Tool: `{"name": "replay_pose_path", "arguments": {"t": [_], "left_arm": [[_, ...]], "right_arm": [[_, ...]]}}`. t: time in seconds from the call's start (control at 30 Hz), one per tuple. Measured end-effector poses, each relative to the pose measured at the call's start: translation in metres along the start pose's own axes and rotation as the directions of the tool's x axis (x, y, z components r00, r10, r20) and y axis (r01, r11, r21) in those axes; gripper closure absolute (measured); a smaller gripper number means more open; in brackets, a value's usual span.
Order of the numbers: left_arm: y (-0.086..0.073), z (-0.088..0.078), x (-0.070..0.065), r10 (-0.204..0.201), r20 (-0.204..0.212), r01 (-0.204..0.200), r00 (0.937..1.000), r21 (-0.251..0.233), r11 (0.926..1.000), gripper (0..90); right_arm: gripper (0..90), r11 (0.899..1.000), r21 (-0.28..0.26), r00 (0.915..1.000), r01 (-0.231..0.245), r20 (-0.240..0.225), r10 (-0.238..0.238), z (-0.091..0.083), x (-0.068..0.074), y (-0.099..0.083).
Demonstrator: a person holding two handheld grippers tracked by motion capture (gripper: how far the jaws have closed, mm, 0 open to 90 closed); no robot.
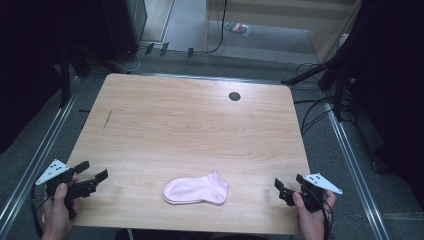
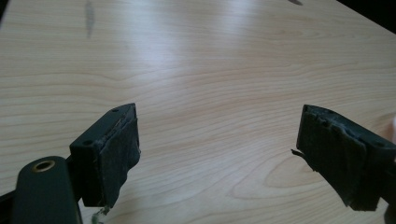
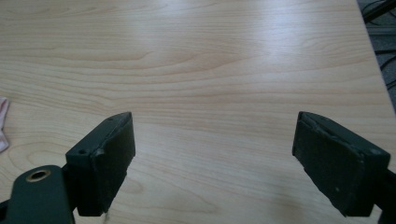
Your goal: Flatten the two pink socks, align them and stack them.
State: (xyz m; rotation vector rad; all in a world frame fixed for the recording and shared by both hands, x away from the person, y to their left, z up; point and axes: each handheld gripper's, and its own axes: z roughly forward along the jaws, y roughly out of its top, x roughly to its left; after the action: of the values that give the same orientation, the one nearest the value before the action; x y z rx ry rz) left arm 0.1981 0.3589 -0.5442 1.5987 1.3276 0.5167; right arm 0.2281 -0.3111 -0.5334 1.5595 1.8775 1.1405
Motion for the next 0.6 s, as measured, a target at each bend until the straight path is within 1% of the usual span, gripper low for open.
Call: {"name": "replay_pose_path", "arguments": {"t": [0.07, 0.13, 0.17, 0.23, 0.3, 0.37, 0.43, 0.47, 0.53, 0.6], "left_arm": [[-0.001, -0.004, 0.005, -0.007, -0.013, 0.007, 0.9999, -0.003, 1.0000, 13.5], [-0.001, -0.008, 0.009, -0.022, -0.021, 0.022, 0.9995, -0.013, 0.9997, 13.5], [-0.001, -0.010, 0.011, -0.031, -0.028, 0.030, 0.9991, -0.023, 0.9993, 13.5], [0.000, -0.013, 0.015, -0.036, -0.034, 0.036, 0.9988, -0.027, 0.9990, 13.6], [-0.001, -0.015, 0.017, -0.039, -0.041, 0.037, 0.9984, -0.032, 0.9988, 13.6], [-0.002, -0.016, 0.019, -0.031, -0.054, 0.029, 0.9980, -0.029, 0.9991, 13.6], [-0.003, -0.017, 0.020, -0.027, -0.066, 0.025, 0.9975, -0.023, 0.9994, 13.6], [-0.003, -0.018, 0.021, -0.025, -0.070, 0.024, 0.9972, -0.022, 0.9995, 13.6], [-0.002, -0.020, 0.023, -0.037, -0.072, 0.035, 0.9967, -0.031, 0.9989, 13.6], [-0.003, -0.021, 0.023, -0.031, -0.075, 0.029, 0.9967, -0.031, 0.9991, 13.6]], "right_arm": [[13.4, 1.000, -0.003, 0.9999, -0.005, 0.009, 0.005, -0.002, -0.006, -0.002], [13.4, 1.000, 0.006, 0.9995, -0.017, 0.026, 0.017, -0.004, -0.011, -0.005], [13.4, 1.000, 0.009, 0.9995, -0.012, 0.030, 0.011, -0.004, -0.014, -0.006], [13.4, 1.000, 0.016, 0.9991, -0.013, 0.041, 0.012, -0.006, -0.018, -0.009], [13.4, 1.000, 0.014, 0.9987, -0.024, 0.045, 0.024, -0.008, -0.023, -0.012], [13.4, 0.999, 0.009, 0.9978, -0.049, 0.044, 0.049, -0.011, -0.029, -0.014], [13.4, 0.998, 0.003, 0.9969, -0.062, 0.048, 0.062, -0.014, -0.033, -0.016], [13.3, 0.998, 0.001, 0.9967, -0.062, 0.051, 0.062, -0.015, -0.035, -0.017], [13.3, 0.998, -0.005, 0.9963, -0.065, 0.057, 0.065, -0.018, -0.039, -0.019], [13.3, 0.998, -0.011, 0.9962, -0.068, 0.055, 0.068, -0.021, -0.042, -0.021]]}}
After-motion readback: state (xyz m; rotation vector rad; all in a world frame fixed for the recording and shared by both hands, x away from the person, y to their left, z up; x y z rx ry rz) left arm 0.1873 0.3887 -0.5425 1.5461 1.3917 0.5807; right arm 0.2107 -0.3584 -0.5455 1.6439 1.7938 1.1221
